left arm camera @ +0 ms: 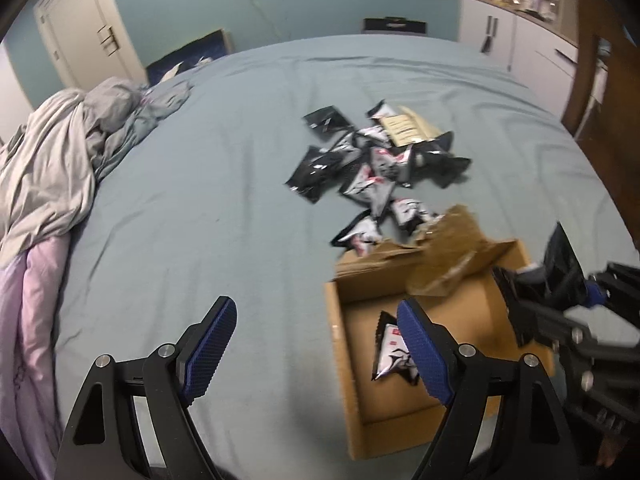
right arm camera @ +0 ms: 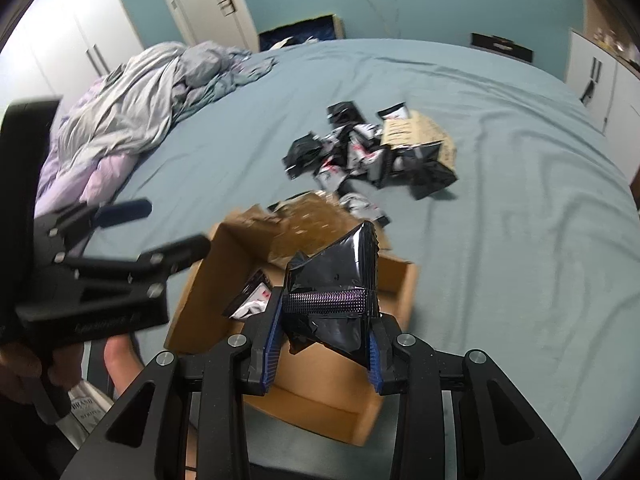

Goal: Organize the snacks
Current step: 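Drop the packets into the cardboard box from both grippers, then grasp a white deer-print packet with each gripper from the pile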

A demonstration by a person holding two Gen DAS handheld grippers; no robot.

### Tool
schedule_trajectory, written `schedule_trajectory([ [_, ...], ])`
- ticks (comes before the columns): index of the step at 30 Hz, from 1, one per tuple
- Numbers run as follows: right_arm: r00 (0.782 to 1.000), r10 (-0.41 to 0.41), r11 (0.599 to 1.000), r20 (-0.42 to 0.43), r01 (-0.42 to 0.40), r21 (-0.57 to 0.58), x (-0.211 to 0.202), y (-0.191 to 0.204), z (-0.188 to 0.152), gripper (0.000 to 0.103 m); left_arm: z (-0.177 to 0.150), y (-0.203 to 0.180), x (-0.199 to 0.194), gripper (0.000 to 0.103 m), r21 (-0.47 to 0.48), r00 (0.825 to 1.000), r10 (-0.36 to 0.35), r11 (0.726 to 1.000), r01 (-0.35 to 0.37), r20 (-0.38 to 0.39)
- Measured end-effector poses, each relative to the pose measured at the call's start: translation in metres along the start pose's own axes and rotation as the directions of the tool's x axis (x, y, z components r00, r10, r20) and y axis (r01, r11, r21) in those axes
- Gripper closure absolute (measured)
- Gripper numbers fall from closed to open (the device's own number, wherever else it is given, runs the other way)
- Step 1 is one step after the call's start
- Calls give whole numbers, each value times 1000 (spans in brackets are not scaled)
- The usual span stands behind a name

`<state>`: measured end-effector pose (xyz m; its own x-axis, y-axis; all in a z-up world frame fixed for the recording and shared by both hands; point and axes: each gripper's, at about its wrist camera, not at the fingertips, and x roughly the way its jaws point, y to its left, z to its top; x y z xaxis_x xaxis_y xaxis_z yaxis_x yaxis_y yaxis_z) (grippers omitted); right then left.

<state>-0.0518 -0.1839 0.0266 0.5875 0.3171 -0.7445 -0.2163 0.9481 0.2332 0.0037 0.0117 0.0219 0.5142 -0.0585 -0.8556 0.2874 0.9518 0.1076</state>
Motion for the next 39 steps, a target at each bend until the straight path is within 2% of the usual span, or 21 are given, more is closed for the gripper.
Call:
schedule_trajectory([
  [2, 1000, 2, 1000, -7, -3, -21, 3, 6, 0, 66, 0, 4, 3, 20, -20, 1000, -10, 1000, 10, -8],
  [5, 1000, 9, 999, -10, -10, -42, 7, 12, 2, 52, 1, 7, 4, 20, -37, 1000, -25, 999, 24, -11],
  [7, 1000, -14, 999, 9, 14, -45, 5, 12, 4, 38, 1, 6, 4, 20, -35, 1000, -24, 999, 23, -12],
  [10, 996, -60, 998, 70, 61, -19, -4, 8, 5, 28, 2, 4, 3, 20, -27, 1000, -18, 999, 18, -11],
  [13, 992, -66, 997, 111, 63, 35, -13, -1, 5, 26, 3, 3, 3, 20, -20, 1000, -8, 1000, 8, -6],
  [18, 991, -96, 987, 88, 83, 139, -13, -27, 13, 25, 4, 2, 3, 20, -14, 1000, -4, 1000, 4, -7],
  [23, 985, -175, 964, -12, 174, 203, 5, -61, 34, 25, 6, 6, 12, 20, -25, 1000, 3, 1000, -3, -27],
  [27, 984, -164, 948, -73, 177, 265, 23, -83, 47, 25, 9, 11, 18, 20, -42, 999, -5, 999, 4, -39],
  [32, 988, -61, 942, -144, 105, 320, 58, -104, 69, 25, 13, 14, 24, 19, -53, 999, -12, 999, 10, -50],
  [34, 987, -47, 937, -154, 97, 336, 68, -115, 79, 25, 14, 16, 27, 19, -64, 998, -28, 998, 24, -59],
  [36, 984, -31, 940, -176, 89, 330, 81, -123, 86, 25, 16, 19, 30, 19, -77, 996, -47, 996, 42, -70],
  [39, 976, 38, 949, -212, 31, 312, 102, -122, 96, 25, 19, 22, 35, 19, -105, 994, -71, 993, 62, -83],
])
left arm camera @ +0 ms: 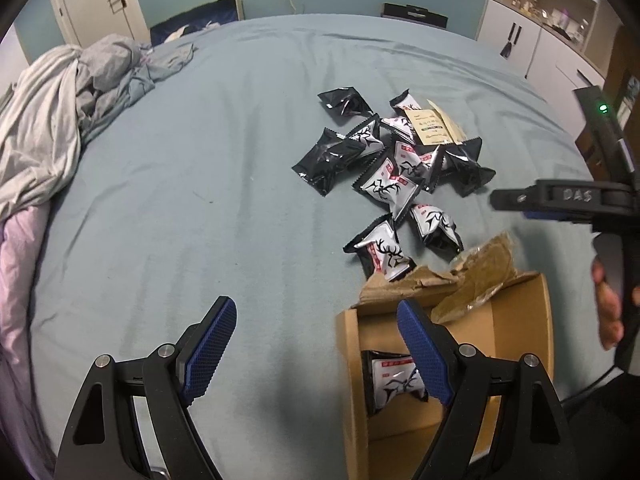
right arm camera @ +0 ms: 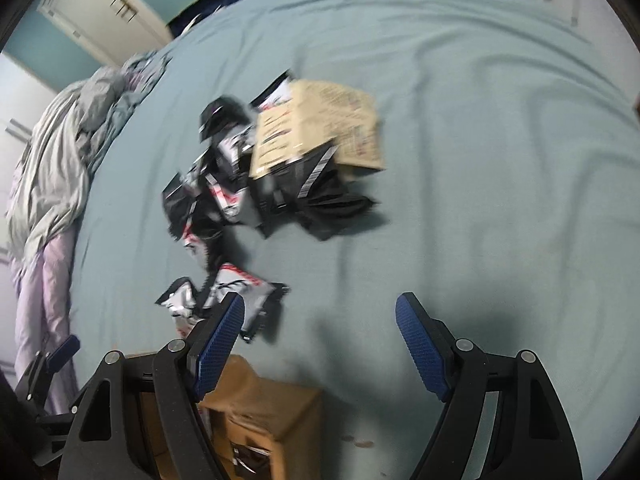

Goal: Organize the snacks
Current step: 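Grasp a white deer-print packet with each gripper from the pile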

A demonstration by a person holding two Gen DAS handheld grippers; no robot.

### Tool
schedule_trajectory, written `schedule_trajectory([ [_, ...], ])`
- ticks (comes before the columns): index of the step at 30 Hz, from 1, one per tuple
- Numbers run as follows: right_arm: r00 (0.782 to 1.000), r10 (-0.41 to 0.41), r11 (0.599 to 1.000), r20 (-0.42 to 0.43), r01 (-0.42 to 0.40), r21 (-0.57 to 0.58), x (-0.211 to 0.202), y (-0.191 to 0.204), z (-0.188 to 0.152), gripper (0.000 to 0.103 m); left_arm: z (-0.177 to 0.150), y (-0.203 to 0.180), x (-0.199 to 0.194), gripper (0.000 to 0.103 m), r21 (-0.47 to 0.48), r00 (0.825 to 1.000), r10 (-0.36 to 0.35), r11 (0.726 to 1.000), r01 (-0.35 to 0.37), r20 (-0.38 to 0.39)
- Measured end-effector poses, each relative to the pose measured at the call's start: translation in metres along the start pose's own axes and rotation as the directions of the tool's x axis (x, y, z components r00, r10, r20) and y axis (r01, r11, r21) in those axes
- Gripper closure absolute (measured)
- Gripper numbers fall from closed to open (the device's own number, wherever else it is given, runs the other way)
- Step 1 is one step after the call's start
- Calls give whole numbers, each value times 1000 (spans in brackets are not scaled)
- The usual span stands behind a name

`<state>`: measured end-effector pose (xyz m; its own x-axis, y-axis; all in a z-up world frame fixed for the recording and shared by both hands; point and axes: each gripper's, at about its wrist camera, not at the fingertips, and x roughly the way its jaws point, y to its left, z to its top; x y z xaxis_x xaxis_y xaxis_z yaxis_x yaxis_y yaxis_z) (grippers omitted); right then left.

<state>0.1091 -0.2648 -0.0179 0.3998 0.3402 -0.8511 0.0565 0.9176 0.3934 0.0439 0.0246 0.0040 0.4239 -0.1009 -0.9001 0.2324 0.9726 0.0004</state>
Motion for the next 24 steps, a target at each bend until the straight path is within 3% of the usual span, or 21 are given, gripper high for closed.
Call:
schedule_trajectory([
  [5, 991, 67, 995, -112, -74, -60, 40, 17, 17, 25, 6, 4, 8, 19, -29, 1000, -9, 1000, 9, -7],
  [13, 978, 54, 986, -203, -84, -141, 88, 36, 33, 26, 18, 3, 18, 19, -6, 1000, -16, 1000, 16, 0],
  [14, 977, 49, 985, -207, -82, -151, 92, 38, 35, 27, 21, 3, 22, 19, 0, 1000, -13, 1000, 13, 3],
  [16, 982, 26, 985, -185, -57, -163, 92, 41, 37, 47, 28, 5, 29, 19, 3, 1000, -29, 1000, 29, 2],
  [20, 988, -7, 979, -153, -24, -203, 88, 47, 30, 51, 44, 10, 49, 19, -16, 994, -106, 994, 106, -26],
  [24, 995, 23, 984, -95, -40, -175, 69, 46, 26, 53, 57, 7, 72, 20, -9, 982, -176, 984, 175, -73],
])
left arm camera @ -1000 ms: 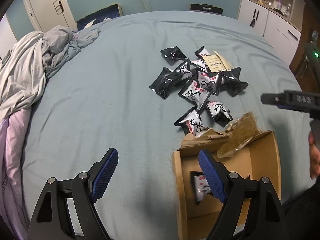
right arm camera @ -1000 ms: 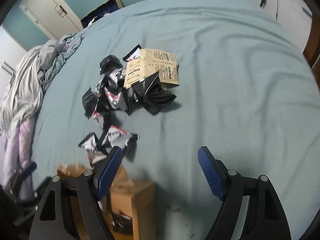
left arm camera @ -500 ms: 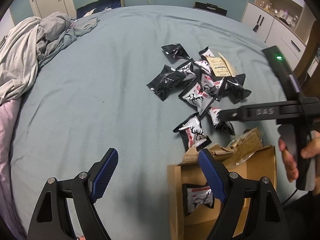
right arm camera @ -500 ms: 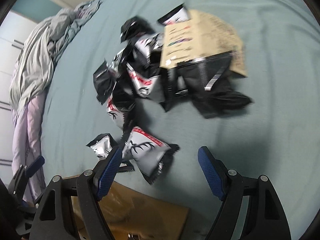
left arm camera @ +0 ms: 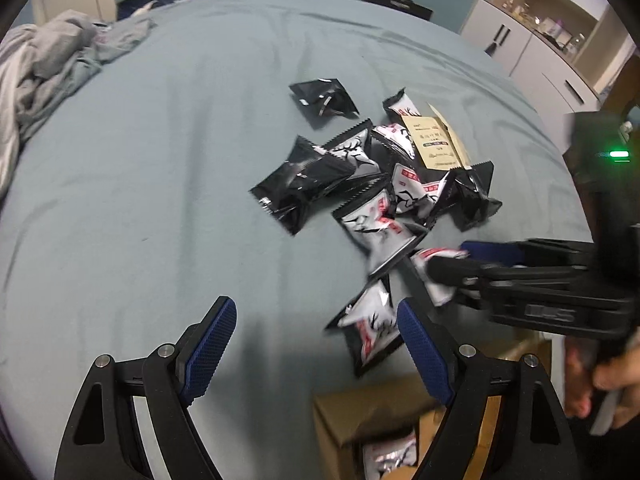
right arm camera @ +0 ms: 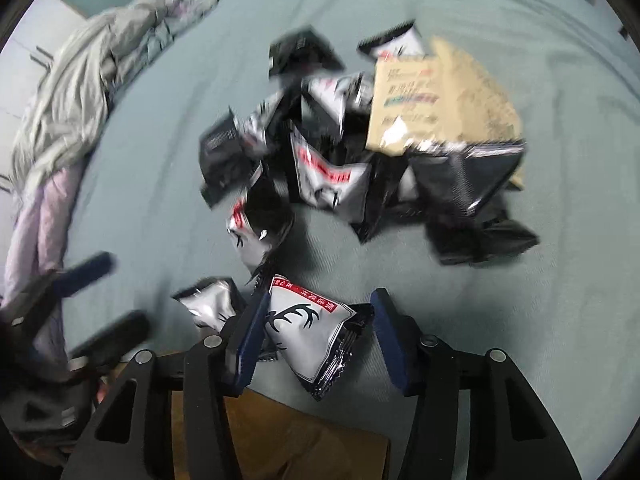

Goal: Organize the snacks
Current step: 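Grasp a white deer-print packet with each gripper from the pile, then release both white packets into the cardboard box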

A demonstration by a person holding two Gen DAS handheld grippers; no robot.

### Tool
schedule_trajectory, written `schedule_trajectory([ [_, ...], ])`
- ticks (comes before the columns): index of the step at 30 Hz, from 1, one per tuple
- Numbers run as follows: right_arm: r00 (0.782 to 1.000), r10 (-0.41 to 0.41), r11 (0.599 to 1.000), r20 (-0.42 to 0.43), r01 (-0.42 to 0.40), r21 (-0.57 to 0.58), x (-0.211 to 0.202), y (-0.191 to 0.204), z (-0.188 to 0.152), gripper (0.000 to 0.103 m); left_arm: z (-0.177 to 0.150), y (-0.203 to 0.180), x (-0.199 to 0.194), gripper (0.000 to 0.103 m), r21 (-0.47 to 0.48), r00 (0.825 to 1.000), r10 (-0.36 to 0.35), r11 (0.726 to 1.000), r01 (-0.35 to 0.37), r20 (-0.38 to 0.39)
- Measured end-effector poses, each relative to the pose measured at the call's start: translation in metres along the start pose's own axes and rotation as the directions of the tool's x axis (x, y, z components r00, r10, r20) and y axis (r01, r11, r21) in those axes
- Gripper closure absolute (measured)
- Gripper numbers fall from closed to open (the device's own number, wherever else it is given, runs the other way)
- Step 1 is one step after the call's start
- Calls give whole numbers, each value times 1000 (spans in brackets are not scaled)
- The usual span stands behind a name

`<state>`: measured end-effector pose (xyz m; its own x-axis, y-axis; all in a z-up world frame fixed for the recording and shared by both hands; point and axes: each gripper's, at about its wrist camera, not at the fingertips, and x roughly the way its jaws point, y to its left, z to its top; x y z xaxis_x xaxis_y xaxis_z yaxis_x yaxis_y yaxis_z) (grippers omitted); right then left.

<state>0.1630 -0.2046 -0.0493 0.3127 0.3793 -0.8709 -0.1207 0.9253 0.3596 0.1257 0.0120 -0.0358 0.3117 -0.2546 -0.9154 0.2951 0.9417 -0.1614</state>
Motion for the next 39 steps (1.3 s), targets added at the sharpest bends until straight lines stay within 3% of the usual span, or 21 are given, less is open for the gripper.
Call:
schedule_trajectory([
  [4, 995, 17, 999, 98, -22, 45, -36, -9, -5, 53, 10, -1, 25, 20, -40, 982, -161, 987, 158, -96],
  [7, 988, 25, 994, 152, -41, 102, -60, -22, -15, 53, 12, -5, 44, 22, -57, 970, -182, 983, 175, -159],
  [8, 985, 25, 992, 170, -46, 121, -69, -28, -21, 52, 12, -7, 48, 32, -56, 968, -176, 984, 169, -177],
  [9, 982, 20, 989, 187, -47, 138, -77, -33, -28, 52, 11, -9, 54, 55, -56, 964, -176, 984, 168, -200],
  [10, 980, 17, 988, 200, -48, 150, -84, -34, -37, 52, 11, -11, 58, 60, -59, 961, -176, 984, 168, -214],
  [11, 976, 18, 985, 219, -55, 165, -92, -37, -46, 52, 11, -11, 60, 59, -65, 960, -175, 984, 165, -217],
  [14, 963, 21, 979, 269, -74, 188, -121, -41, -72, 52, 9, -14, 57, 62, -62, 967, -165, 986, 156, -193],
  [18, 942, -38, 976, 332, -36, 213, -146, -39, -124, 52, 7, -10, 41, 64, -83, 985, -128, 989, 118, -119],
  [22, 929, 0, 967, 371, -95, 238, -160, -37, -169, 52, 11, 0, 3, 64, -112, 998, -56, 992, 58, 16],
  [24, 928, 30, 964, 371, -125, 236, -163, -33, -182, 52, 5, 1, -21, 64, -98, 997, -27, 995, 34, 76],
  [29, 917, 31, 983, 397, -99, 153, -167, 0, -191, 52, -23, 5, -74, 64, -63, 988, -55, 996, 65, 144],
  [34, 937, 6, 993, 349, -48, 111, -148, 16, -188, 52, -52, -9, -112, 64, 29, 980, -112, 994, 109, 167],
  [37, 946, -41, 998, 321, 22, 64, -141, 26, -185, 52, -65, -24, -111, 64, 67, 978, -178, 983, 172, 107],
  [39, 951, -48, 998, 305, 34, 52, -138, 31, -181, 52, -78, -39, -105, 63, 103, 981, -180, 980, 172, 72],
])
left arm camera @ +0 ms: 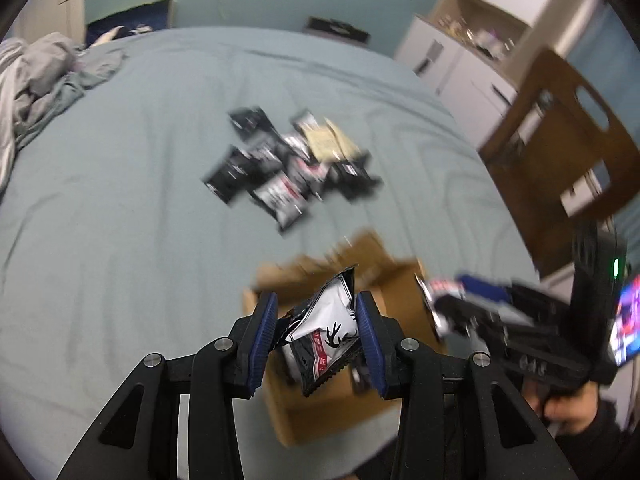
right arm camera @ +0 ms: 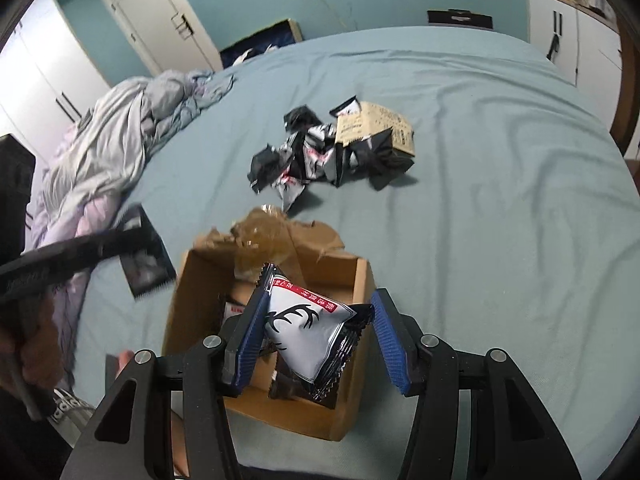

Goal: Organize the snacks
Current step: 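Release both white packets into the cardboard box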

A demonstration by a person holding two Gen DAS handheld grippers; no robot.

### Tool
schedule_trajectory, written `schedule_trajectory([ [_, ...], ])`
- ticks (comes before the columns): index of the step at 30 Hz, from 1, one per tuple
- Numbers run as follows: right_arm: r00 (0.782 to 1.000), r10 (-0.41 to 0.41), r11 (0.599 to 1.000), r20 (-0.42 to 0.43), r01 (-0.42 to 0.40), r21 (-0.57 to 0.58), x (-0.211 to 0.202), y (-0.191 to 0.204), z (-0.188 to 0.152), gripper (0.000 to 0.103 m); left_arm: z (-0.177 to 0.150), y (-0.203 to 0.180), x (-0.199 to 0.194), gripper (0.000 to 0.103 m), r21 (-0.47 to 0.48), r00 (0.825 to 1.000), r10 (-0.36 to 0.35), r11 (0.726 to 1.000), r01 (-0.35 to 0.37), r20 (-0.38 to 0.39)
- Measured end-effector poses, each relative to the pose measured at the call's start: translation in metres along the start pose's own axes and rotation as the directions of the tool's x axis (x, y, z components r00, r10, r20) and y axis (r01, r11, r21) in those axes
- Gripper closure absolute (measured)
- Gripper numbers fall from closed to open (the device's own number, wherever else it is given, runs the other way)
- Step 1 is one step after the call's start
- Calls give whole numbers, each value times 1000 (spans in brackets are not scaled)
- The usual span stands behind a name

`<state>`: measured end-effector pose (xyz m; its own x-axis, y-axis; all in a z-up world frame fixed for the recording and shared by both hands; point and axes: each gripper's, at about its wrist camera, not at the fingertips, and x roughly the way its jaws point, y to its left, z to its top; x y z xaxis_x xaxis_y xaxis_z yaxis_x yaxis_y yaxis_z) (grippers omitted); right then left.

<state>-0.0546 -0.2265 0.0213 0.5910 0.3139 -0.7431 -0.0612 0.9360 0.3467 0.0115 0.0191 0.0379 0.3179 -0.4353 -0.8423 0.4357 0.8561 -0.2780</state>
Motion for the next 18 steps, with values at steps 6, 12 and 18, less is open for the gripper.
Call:
schedule_trajectory([
  [6, 1000, -10, 1000, 9, 10, 10, -1, 2, 4, 52, -21, -28, 26, 61, 92, 996, 48, 995, -41, -73],
  [12, 1000, -15, 1000, 7, 15, -2, 3, 3, 0, 52, -28, -42, 25, 18, 177, 990, 140, 975, -133, -24],
  [18, 1000, -20, 1000, 8, 21, -15, 5, 5, 1, 52, -22, -26, 17, 18, 129, 964, 262, 955, -265, 40],
])
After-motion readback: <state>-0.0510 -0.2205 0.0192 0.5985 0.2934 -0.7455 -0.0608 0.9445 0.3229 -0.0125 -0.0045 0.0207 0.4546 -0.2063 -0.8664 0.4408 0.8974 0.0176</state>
